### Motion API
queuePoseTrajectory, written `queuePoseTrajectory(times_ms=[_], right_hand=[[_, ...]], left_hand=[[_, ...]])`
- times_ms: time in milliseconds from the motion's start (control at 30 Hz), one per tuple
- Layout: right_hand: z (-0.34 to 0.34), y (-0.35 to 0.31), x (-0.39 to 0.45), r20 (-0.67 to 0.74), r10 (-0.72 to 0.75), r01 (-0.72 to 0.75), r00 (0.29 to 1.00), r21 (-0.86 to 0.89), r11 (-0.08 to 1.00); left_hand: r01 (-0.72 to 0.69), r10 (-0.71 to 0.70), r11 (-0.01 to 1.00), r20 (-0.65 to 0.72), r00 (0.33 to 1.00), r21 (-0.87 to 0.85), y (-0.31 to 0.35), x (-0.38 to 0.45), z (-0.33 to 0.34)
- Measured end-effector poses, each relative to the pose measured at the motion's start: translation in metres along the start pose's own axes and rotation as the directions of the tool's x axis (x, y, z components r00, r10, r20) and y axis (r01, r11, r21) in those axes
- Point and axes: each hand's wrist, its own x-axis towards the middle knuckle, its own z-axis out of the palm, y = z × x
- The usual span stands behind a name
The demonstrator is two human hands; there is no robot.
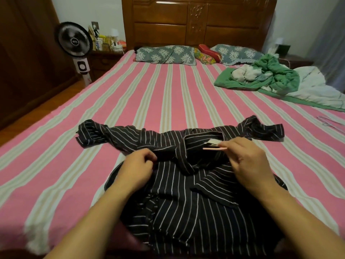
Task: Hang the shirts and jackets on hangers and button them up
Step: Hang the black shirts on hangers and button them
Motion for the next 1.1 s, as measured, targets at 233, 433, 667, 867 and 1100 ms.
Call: queuePoseTrajectory(times_ms=[233,433,667,867,1100], right_hand=[[-0.021,-0.001,-0.044,0.237,-0.037,0.041,0.971,-0.010,0.999],[-0.035,-0.014,0.043,0.196,0.464,-0.499,0.864,0.464,0.732],[-0.098,0.012,0.177,-0.135,0.441,-0.438,0.887,0.052,0.897],[-0.082,-0.006,0.055,0.050,0.227,-0.225,0.973,-0.046,0.973],[-0.070,0.000,-0.062,0.572,-0.156,0.320,0.805,-0.197,0.927]], left_hand=[[0.040,-0.019,0.977,-0.101,0.995,0.212,-0.075,-0.003,-0.057],[-0.276,0.175,0.636,0.214,0.961,0.720,-0.042,0.070,-0.060],[0.146,0.028,0.747,-0.250,0.968,0.648,-0.018,0.124,-0.121],[0.097,-0.056,0.955,-0.150,0.987,0.280,-0.052,0.081,-0.096],[0.230,-0.213,0.937,-0.092,0.973,0.262,-0.112,0.018,-0.080]])
